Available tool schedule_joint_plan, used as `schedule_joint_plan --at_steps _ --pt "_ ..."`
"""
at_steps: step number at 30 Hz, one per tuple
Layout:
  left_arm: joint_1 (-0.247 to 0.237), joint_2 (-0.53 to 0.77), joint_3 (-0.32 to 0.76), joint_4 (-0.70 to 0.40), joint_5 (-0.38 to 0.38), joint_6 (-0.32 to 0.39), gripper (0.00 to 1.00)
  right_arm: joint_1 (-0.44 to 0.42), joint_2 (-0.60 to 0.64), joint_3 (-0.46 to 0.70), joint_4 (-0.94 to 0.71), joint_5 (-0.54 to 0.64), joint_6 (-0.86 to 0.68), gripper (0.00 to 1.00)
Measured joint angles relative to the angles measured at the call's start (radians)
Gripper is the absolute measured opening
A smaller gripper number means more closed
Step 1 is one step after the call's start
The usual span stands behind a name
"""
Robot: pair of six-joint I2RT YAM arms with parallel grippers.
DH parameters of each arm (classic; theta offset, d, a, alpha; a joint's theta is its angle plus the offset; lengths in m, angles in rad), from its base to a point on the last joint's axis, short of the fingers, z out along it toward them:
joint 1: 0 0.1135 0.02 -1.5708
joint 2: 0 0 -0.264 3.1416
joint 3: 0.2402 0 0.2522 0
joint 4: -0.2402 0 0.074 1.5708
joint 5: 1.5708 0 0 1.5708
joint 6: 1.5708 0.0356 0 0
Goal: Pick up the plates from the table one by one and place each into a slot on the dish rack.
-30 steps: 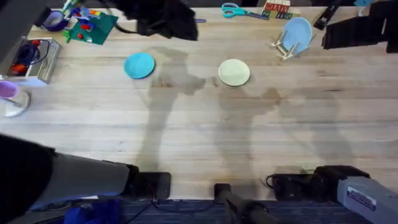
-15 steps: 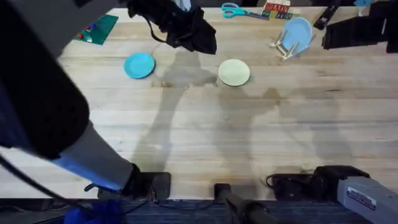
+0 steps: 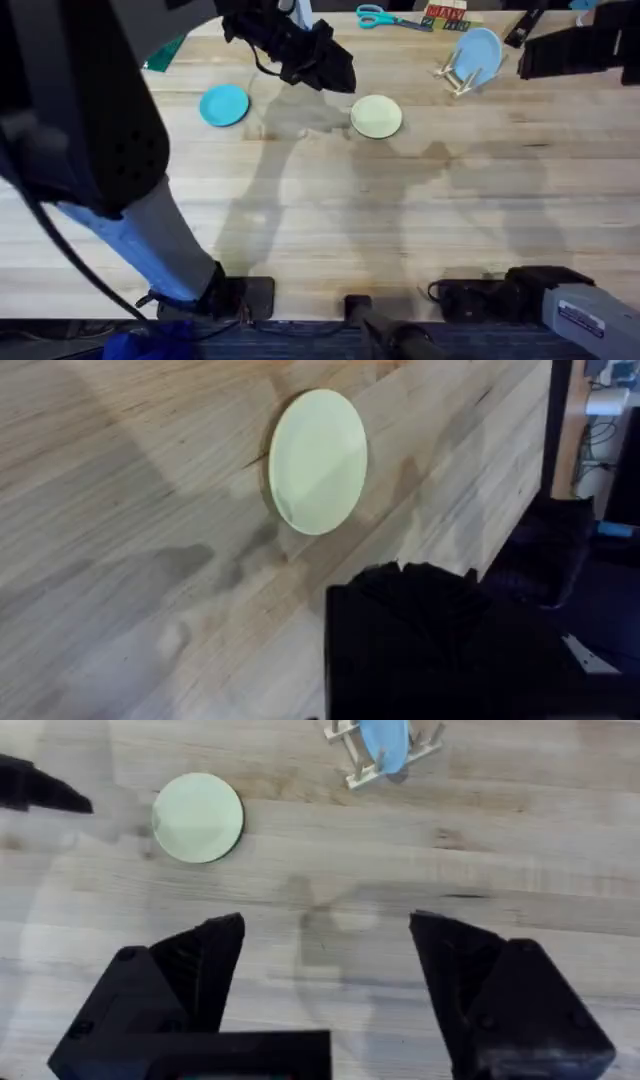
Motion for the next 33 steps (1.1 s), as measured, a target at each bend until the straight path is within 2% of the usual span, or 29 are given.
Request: schedule_joint_plan --at_steps 10,20,33 --pt "-0.006 0.07 0.0 0.049 0.038 -0.011 0.042 0.0 0.0 0.0 0.0 0.0 0.0 0.993" --pt "-0.057 0.122 0.0 0.13 0.05 -0.058 0.043 0.0 0.0 0.0 0.0 0.0 0.0 0.994" --pt "-0.056 0.155 0.0 0.137 0.03 -0.078 0.041 0.0 0.0 0.0 0.0 0.0 0.0 0.995"
